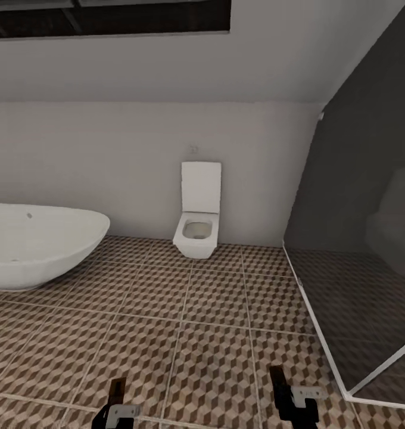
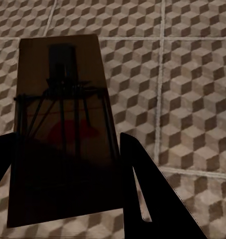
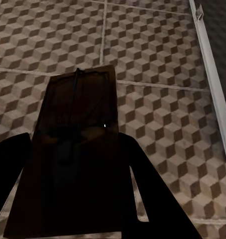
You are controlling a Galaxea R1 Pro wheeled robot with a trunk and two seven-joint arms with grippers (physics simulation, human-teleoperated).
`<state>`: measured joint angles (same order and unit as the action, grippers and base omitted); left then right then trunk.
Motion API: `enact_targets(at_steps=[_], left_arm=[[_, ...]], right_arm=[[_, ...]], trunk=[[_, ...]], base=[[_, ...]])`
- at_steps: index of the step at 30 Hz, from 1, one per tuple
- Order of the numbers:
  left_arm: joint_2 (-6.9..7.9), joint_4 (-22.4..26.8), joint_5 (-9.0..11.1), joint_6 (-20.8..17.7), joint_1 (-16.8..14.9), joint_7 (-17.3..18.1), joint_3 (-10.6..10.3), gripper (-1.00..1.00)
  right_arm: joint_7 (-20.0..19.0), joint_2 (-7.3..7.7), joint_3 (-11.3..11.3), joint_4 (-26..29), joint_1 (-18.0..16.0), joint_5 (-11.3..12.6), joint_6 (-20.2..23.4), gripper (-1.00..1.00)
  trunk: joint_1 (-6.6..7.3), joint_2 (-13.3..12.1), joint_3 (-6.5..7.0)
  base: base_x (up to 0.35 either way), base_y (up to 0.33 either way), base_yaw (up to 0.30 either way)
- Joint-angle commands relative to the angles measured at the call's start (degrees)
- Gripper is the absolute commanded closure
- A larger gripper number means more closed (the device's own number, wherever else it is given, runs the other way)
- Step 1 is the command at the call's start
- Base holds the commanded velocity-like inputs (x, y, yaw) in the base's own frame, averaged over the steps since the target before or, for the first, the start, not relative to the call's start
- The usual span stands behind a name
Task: Take the four mousetraps from the cabinet in the bathroom and place them on the bathroom floor. Make sure all four end up on the same floor surface, and ensure that at least two of them are either under or directly next to the same bathroom sink.
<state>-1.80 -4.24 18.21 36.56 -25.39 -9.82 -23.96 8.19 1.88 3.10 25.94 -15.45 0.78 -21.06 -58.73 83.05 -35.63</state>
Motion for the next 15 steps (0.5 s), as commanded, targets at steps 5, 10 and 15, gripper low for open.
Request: enact_targets(at_steps=[5, 10, 15], left_arm=[[-0.09, -0.2, 0.0, 0.3, -0.1, -0.5, -0.5, 1.00], [-0.07, -0.2, 0.0, 0.3, -0.1, -0.5, -0.5, 1.00], [-0.05, -0.2, 0.0, 0.3, -0.1, -0.5, -0.5, 1.00]], right_arm=[[0.3, 0.05, 0.3, 0.0, 0.0, 0.1, -0.1, 1.00], [0.3, 0.05, 0.3, 0.0, 0.0, 0.1, -0.1, 1.00], [0.3, 0.05, 0.3, 0.0, 0.0, 0.1, -0.2, 1.00]], trunk=[[0.00, 0.0, 0.12], [0.00, 0.0, 0.30], [0.00, 0.0, 0.47]], base=[[0.000, 0.000, 0.276], [0.000, 0.000, 0.276], [0.000, 0.000, 0.276]])
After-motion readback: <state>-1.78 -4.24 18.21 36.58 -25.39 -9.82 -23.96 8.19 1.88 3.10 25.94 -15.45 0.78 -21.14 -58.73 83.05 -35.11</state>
